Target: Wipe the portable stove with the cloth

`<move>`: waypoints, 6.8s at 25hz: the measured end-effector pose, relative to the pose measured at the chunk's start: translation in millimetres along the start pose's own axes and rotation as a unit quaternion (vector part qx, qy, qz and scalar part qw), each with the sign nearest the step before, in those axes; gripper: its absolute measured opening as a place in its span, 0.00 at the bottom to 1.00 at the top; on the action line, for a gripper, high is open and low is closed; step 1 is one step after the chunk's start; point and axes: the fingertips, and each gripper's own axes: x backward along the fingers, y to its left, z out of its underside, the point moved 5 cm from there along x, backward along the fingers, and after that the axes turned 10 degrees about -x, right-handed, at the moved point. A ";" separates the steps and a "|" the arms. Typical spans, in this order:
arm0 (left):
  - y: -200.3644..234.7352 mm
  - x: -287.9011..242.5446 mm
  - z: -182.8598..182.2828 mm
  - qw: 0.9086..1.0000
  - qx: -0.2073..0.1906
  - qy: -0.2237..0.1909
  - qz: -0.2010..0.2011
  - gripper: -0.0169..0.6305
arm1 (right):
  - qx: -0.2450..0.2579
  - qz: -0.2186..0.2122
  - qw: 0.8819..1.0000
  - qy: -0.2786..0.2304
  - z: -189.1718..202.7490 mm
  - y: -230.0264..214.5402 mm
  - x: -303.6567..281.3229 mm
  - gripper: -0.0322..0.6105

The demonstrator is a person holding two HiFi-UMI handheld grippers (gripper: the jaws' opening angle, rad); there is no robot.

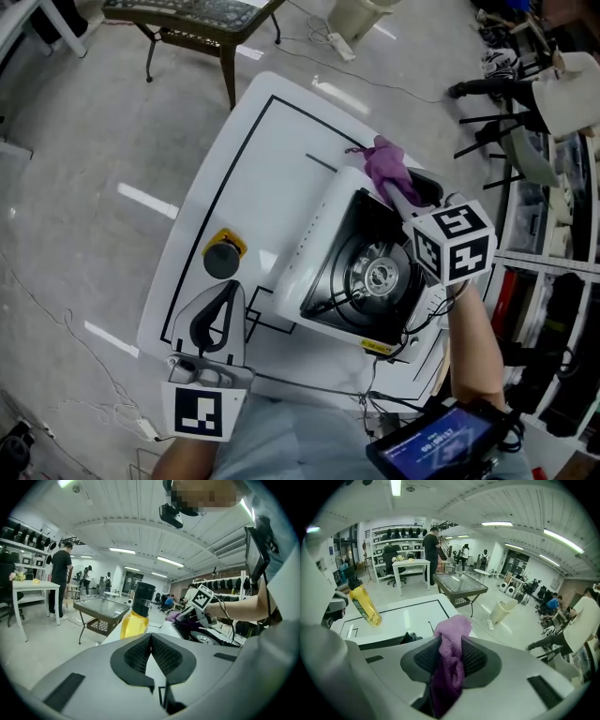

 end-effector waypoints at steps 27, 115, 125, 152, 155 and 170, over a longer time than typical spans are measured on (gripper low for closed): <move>60.4 38.3 7.0 0.997 0.040 -0.016 -0.071 0.05 | 0.184 -0.048 0.979 0.077 -57.9 73.7 -50.6 0.26; 39.1 120.4 39.4 0.985 0.064 -0.036 -0.153 0.05 | 0.395 -0.192 0.869 0.225 5.0 196.0 -24.5 0.25; 32.3 128.7 38.6 0.985 0.063 -0.042 -0.158 0.05 | 0.390 -0.215 0.865 0.231 13.6 213.9 -11.6 0.25; 6.2 192.7 26.8 0.978 0.044 -0.085 -0.184 0.05 | 0.353 -0.316 0.852 0.222 60.9 300.6 44.8 0.25; 7.0 208.5 22.8 0.976 0.036 -0.093 -0.191 0.05 | 0.326 -0.350 0.853 0.206 66.7 321.2 59.2 0.25; -70.3 291.1 -90.9 0.958 -0.108 -0.203 -0.173 0.05 | 0.118 -0.482 0.860 -0.121 2.3 331.1 278.3 0.25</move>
